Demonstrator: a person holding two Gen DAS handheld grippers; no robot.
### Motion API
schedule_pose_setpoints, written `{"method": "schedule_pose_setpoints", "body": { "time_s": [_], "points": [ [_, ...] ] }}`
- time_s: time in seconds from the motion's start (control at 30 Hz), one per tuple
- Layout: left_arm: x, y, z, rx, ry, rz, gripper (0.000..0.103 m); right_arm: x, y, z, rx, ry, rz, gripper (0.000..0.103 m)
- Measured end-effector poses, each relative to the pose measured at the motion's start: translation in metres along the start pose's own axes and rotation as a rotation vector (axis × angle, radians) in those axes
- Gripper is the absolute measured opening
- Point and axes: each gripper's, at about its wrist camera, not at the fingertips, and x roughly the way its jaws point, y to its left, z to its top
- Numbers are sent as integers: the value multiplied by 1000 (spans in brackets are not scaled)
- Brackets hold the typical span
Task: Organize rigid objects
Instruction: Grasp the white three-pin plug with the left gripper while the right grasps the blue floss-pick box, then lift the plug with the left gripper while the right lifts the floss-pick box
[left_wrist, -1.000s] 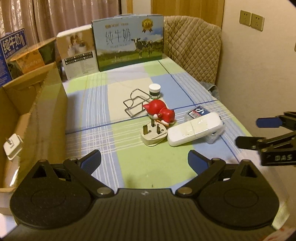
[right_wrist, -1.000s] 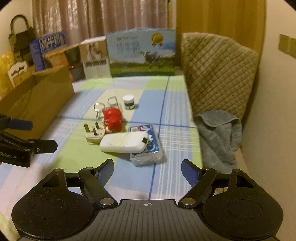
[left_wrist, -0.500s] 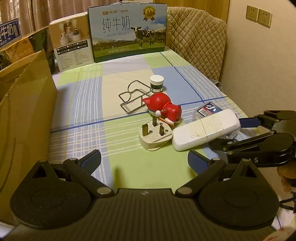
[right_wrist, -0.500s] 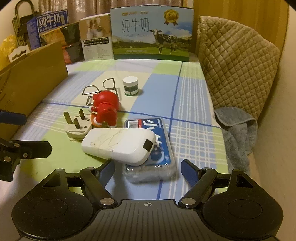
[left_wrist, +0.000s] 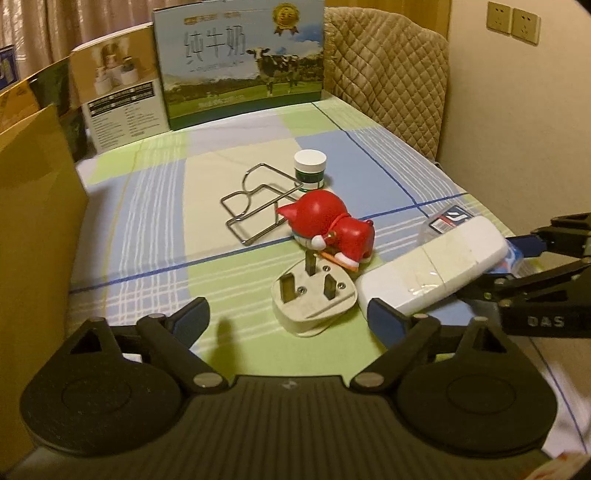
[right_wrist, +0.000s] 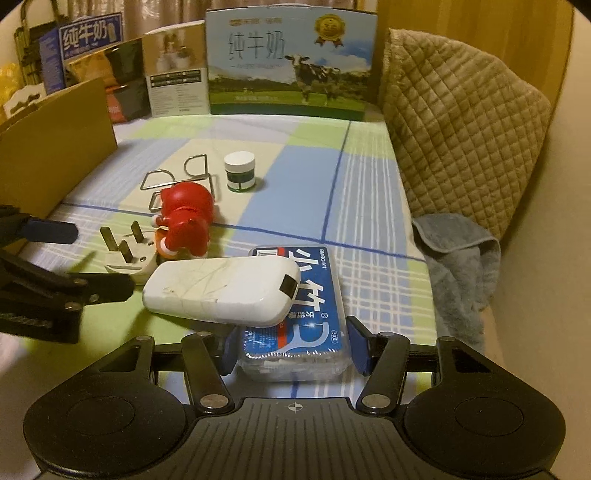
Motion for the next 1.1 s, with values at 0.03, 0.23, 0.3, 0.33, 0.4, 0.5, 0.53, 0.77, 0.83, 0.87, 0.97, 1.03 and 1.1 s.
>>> {"method": "schedule_pose_setpoints", "body": {
  "time_s": [0.03,0.23,0.3,0.33,0.4,0.5,0.53,0.77,0.83,0.87,0.97,1.03,1.1],
  "points": [
    [2,-1,0,4,-4,-1,83,-2,0,-1,3,1,-3,55],
    [15,-4,2,5,-19,-34,71,-10,-2,-9,47,10,-9,55],
    [20,-5,4,14,-13,-45,59,-13,-1,-11,40,15,-10,55],
    [20,-6,5,17,-17,-54,49,-15,0,-11,37,18,-9,55],
    [18,-8,6,25,-7,-44,49,-18,1,-12,37,22,-7,54],
    [11,-8,0,11,10,-40,49,-25,3,-16,47,28,-5,54],
    [7,-8,-3,9,16,-34,49,-27,4,-18,49,31,-5,54],
    [-36,-9,-40,11,42,-41,49,-50,15,-38,76,47,10,54],
    [-48,-7,-51,8,51,-38,49,-57,19,-44,89,50,6,54],
    [-53,-7,-55,10,55,-39,49,-60,19,-46,101,52,8,54],
    [-69,-5,-68,17,66,-38,49,-69,22,-53,124,57,3,54],
    [-77,-2,-75,13,70,-39,49,-75,23,-57,131,65,-9,54],
    [-83,1,-81,17,67,-45,49,-78,26,-63,116,88,-22,54]
  ]
}}
